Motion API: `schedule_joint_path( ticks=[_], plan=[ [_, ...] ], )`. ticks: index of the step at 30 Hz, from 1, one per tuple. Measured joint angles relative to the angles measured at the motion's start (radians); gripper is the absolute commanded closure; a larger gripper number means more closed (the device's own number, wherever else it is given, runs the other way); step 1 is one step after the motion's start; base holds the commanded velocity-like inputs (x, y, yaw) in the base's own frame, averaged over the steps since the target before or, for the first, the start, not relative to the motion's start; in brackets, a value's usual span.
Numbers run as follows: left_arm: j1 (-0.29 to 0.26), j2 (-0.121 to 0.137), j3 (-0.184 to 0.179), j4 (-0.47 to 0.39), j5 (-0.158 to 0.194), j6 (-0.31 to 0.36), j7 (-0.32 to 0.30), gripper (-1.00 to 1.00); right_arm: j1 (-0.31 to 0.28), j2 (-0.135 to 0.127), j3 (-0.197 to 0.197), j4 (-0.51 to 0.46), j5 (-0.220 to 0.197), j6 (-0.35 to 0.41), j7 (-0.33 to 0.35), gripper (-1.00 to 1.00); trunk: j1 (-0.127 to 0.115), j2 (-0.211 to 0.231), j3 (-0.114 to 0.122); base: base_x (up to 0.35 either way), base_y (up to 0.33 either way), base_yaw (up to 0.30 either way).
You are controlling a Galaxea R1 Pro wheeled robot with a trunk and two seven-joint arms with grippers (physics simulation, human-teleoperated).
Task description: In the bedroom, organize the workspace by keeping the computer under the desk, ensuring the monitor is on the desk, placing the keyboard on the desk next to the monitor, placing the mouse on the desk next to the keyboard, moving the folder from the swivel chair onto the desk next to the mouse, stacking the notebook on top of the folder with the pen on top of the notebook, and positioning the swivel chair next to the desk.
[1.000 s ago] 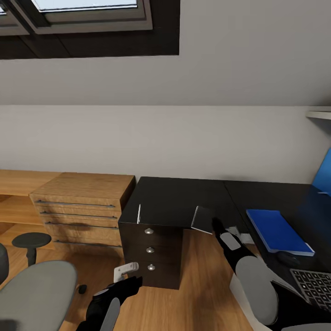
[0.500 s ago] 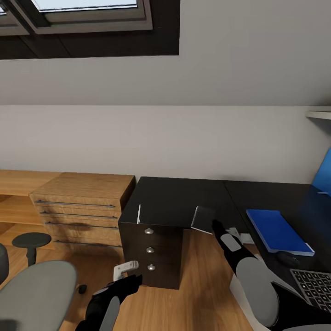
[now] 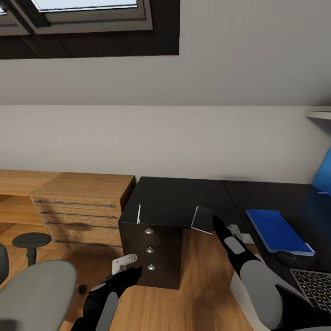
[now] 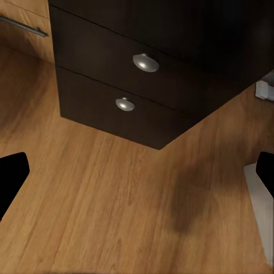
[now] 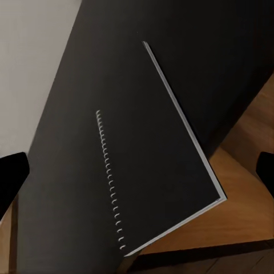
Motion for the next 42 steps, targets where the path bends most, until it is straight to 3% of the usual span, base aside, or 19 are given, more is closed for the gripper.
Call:
schedule_joint_path(
  ticks=[3,42],
  plan=[
    [0.000,0.000,0.000,-0.002,0.006,0.000,0.000,-1.00,0.000,-0.001,0.000,0.000,0.000,0.000,0.005,-1.00,0.000,0.000,0.000,0.000,0.000,0.000],
    [0.000,0.000,0.000,-0.003,0.010,-0.001,0.004,-1.00,0.001,-0.003,0.000,0.021,0.000,0.006,0.018,-1.00,0.149,-0.273,-0.122,0.000,0.000,0.000]
  ],
)
